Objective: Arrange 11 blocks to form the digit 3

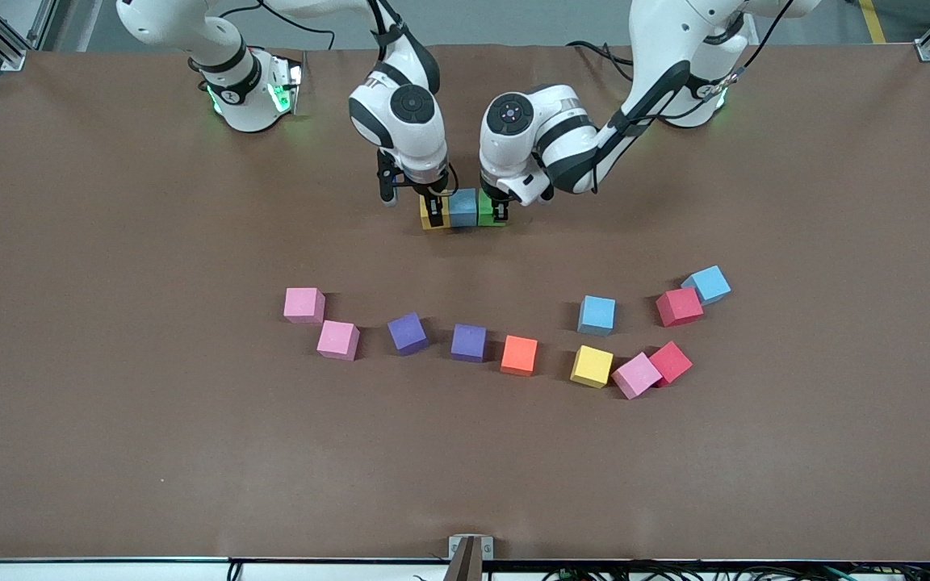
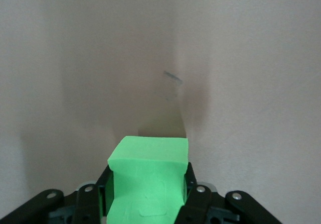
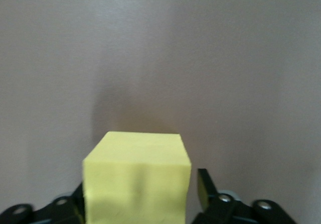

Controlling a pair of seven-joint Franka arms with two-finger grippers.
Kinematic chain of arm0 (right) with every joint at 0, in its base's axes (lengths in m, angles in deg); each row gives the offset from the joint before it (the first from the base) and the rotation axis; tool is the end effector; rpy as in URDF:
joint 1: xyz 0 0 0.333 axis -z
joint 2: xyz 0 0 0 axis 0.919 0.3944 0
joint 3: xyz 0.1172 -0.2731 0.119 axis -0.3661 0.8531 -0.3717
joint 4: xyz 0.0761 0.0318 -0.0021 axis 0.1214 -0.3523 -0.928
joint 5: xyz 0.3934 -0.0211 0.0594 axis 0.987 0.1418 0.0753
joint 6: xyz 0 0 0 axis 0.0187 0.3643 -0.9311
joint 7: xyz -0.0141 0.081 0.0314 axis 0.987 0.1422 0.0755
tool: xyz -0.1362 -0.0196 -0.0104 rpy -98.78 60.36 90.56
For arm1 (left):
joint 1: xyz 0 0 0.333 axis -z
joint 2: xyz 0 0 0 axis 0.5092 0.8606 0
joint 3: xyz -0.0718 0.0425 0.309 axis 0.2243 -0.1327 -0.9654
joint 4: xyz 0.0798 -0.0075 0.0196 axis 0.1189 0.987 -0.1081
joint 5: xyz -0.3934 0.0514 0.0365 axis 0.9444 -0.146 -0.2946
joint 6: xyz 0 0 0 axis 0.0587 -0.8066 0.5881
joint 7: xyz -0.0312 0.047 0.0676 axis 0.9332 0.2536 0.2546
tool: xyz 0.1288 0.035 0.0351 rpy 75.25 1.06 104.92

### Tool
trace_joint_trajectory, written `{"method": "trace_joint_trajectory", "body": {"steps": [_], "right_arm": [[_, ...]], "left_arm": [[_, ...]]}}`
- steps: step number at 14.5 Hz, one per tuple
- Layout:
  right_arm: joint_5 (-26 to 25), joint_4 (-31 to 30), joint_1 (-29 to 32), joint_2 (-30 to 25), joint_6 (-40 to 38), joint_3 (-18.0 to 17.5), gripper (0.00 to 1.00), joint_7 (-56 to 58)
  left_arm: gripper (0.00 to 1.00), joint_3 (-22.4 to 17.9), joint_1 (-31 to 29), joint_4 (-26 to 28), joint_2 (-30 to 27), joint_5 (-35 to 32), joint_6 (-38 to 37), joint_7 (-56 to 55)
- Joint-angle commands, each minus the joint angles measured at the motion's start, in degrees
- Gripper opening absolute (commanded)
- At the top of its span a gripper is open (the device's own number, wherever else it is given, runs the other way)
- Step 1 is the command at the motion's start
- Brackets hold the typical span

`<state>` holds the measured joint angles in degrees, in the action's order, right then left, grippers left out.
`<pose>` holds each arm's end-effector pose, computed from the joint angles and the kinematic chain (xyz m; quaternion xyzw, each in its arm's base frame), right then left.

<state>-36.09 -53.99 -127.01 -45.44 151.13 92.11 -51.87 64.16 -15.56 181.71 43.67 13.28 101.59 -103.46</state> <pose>0.3045 0.4558 0.1570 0.7534 -0.6573 -0.0144 0.0008 0.3232 -0.4678 0.1840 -0.7002 -0.7113 0.0535 0.0299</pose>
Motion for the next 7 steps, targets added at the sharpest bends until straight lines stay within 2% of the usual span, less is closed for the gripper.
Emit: {"method": "trace_joint_trajectory", "body": {"steps": [1,7], "right_arm": [[0.33,0.54,-0.94,0.91,0.08,0.36,1.0,-1.08],[0.24,0.63,-0.5,0.29,-2.12,0.45,1.0,-0.64]], "left_arm": [[0.39,-0.55,1.56,-2.08,1.06,-0.33,-0.76,-6.21],[0.39,-0.55,1.91,-1.9,1.59,-0.42,-0.76,-6.47]]}}
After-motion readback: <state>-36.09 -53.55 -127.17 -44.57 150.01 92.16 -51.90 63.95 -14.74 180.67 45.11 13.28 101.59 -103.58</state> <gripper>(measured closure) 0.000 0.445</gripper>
